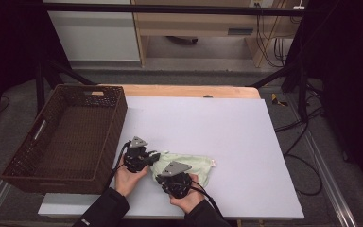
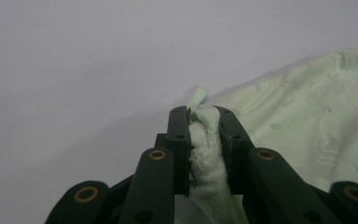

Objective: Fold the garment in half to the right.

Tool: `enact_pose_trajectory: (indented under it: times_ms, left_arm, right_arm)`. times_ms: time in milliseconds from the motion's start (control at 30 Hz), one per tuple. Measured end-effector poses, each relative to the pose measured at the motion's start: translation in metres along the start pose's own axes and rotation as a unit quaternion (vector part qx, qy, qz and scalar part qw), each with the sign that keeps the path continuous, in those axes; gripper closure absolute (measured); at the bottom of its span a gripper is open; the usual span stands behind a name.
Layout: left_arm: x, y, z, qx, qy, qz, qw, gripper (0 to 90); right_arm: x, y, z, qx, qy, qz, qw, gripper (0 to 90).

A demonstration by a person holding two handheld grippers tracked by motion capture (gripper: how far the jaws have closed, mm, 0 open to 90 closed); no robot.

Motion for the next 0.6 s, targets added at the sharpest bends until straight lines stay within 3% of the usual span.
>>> enact_pose_trajectory:
  times_ms: [600]
  left_arm:
    - [-0.012,-0.014,-0.016,-0.012,-0.006,0.009,0.9999,77.0]
  right_arm:
    - [-0.004,0.003,-0.022,-0.007,-0.034,0.011,0.9993,87.4]
Point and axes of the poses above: each handheld gripper's, and its own axes: z roughly forward along the jaws, x roughly out of its underside, y roughly to its left, the point moved 7 cm from there along z, roughly forward along the jaws, and after that the axes turned 7 degrees about -x, right-handed, at the moved point
